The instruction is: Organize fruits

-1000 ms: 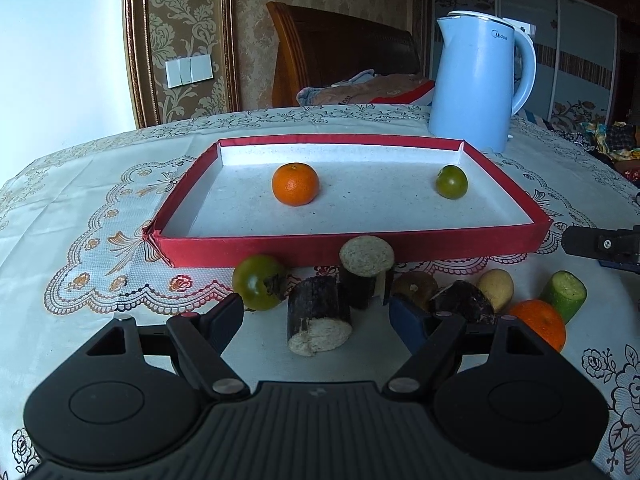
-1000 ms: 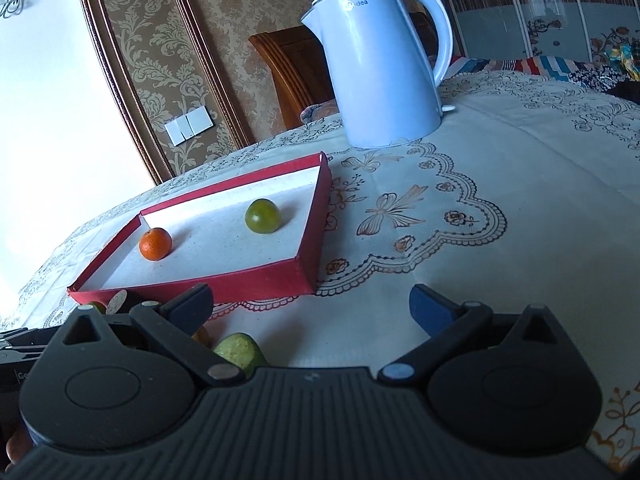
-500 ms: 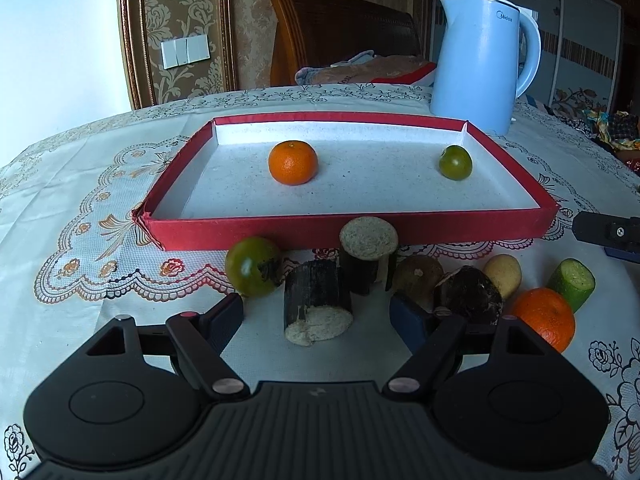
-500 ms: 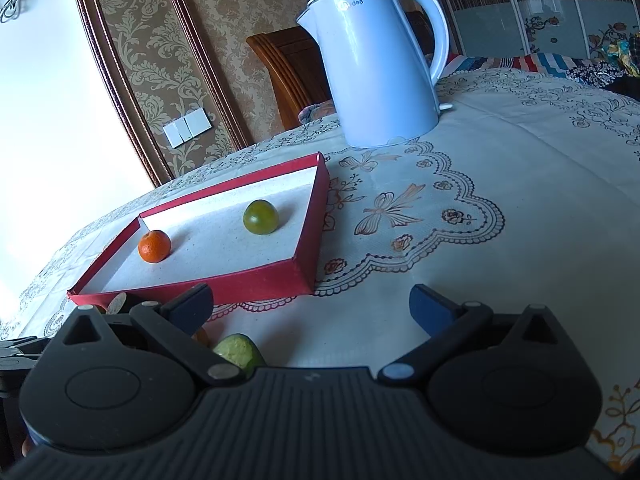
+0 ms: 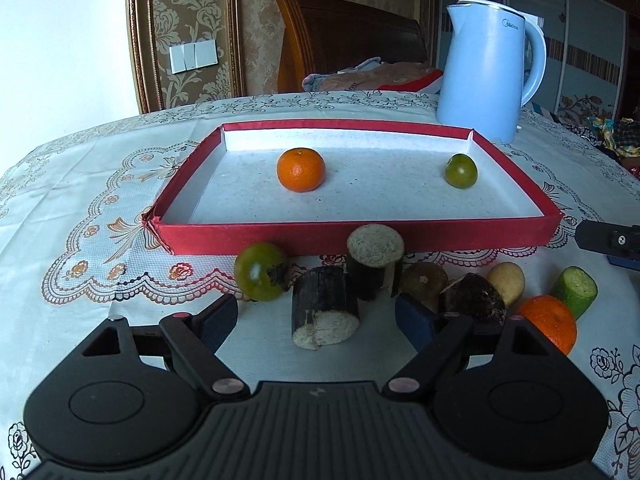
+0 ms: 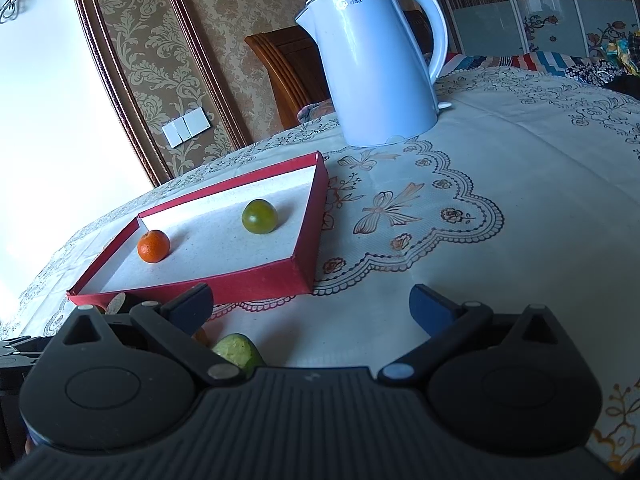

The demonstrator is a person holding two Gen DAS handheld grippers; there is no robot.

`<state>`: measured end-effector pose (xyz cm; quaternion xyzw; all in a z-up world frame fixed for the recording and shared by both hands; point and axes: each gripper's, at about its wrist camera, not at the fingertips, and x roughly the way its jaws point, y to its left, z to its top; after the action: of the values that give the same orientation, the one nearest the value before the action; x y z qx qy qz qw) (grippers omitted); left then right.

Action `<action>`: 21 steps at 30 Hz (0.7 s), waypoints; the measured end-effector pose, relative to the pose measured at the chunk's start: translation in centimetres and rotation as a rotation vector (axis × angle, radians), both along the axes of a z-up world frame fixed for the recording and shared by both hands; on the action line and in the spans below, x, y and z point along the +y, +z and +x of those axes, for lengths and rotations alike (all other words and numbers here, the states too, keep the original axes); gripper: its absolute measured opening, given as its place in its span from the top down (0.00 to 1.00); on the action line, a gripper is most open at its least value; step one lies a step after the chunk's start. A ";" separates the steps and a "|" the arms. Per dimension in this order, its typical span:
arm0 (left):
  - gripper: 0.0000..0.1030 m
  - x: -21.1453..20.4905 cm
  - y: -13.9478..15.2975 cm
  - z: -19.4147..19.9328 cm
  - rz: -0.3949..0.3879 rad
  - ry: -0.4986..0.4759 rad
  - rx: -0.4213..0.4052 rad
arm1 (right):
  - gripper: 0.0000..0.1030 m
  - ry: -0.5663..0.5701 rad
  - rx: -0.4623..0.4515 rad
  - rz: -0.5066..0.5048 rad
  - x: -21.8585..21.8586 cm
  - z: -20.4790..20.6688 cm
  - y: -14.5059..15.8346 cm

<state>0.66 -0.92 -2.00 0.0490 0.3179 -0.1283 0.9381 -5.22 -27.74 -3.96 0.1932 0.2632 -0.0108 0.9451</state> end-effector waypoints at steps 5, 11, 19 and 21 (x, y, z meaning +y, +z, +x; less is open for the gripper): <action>0.16 0.0 -0.1 0.2 -0.013 -0.005 0.018 | 0.00 -0.002 -0.002 0.008 -0.1 0.0 -0.1; 0.17 -0.3 -0.1 -0.1 -0.008 -0.036 0.007 | 0.00 0.000 -0.004 0.015 -0.2 -0.1 -0.1; 0.37 -0.6 -0.2 0.1 0.004 -0.054 0.010 | 0.00 0.000 -0.003 0.013 -0.2 -0.1 -0.1; 0.50 -0.6 -0.2 0.0 0.002 -0.059 0.003 | 0.00 0.000 -0.001 0.012 -0.2 -0.1 -0.1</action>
<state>0.63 -1.53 -2.16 0.0593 0.3179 -0.1558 0.9334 -5.29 -27.91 -4.06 0.1989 0.2626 -0.0091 0.9441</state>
